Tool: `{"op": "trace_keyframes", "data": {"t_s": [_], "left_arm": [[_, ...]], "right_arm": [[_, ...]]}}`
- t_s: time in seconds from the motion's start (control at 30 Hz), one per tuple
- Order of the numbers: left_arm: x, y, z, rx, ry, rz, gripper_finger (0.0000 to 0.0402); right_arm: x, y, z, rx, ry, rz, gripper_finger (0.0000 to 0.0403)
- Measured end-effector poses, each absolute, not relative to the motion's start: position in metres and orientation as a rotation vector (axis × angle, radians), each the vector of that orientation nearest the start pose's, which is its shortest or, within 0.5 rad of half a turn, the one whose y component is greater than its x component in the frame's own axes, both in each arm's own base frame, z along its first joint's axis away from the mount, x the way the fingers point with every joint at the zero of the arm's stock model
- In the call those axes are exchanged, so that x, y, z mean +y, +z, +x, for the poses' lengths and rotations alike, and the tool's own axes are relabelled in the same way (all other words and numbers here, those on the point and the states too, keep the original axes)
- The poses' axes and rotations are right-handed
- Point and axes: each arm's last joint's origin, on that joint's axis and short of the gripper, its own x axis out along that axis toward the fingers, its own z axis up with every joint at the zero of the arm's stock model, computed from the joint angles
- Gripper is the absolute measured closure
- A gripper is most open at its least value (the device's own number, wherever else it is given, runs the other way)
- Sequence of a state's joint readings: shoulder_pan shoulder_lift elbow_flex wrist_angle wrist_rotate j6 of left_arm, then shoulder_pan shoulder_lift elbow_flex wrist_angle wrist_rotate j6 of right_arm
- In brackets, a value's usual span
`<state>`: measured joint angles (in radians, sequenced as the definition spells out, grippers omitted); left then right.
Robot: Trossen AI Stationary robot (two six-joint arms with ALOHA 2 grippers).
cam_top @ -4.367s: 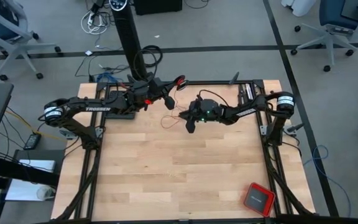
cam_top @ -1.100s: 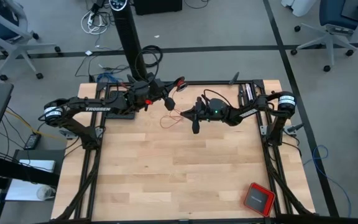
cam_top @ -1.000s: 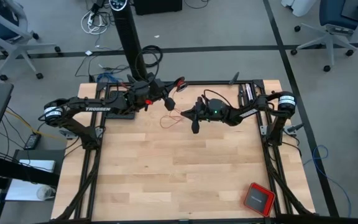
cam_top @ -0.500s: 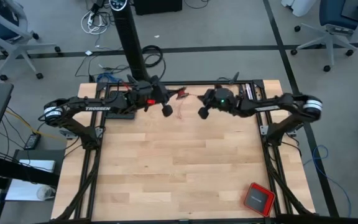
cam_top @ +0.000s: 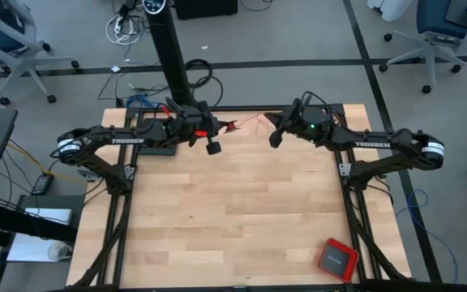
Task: Coil cords
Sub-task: Coil the red wire onto the spool
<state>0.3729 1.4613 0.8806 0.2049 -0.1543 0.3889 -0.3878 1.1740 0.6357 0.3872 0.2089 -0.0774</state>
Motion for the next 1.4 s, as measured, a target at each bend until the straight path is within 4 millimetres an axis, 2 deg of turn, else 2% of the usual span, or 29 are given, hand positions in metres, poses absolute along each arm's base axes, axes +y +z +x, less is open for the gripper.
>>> {"op": "trace_keyframes", "data": {"t_s": [0.2,0.4,0.53,0.7,0.83,1.0,1.2,1.4], "left_arm": [[0.122,0.249,0.295,0.458,0.501,0.345,0.0401],[0.121,0.249,0.299,0.42,0.536,0.319,0.0401],[0.122,0.249,0.302,0.369,0.611,0.235,0.0401],[0.123,0.252,0.305,0.268,0.645,0.096,0.0401],[0.123,0.255,0.305,0.203,0.646,-0.008,0.0401],[0.122,0.258,0.307,0.152,0.577,-0.052,0.0401],[0.118,0.266,0.31,0.069,0.408,-0.093,0.0401],[0.117,0.266,0.31,0.061,0.377,-0.111,0.0401]], "right_arm": [[-0.085,0.268,0.245,0.095,-0.491,-0.057,0.0403],[-0.076,0.28,0.277,0.081,-0.409,-0.118,0.0403],[-0.074,0.286,0.3,0.069,-0.354,-0.137,0.0403],[-0.074,0.28,0.327,0.096,-0.275,-0.135,0.0403],[-0.076,0.268,0.34,0.131,-0.249,-0.129,0.0403],[-0.077,0.258,0.345,0.173,-0.239,-0.118,0.0403],[-0.077,0.252,0.343,0.24,-0.256,-0.114,0.0403],[-0.076,0.243,0.34,0.348,-0.304,-0.116,0.0403]]}}
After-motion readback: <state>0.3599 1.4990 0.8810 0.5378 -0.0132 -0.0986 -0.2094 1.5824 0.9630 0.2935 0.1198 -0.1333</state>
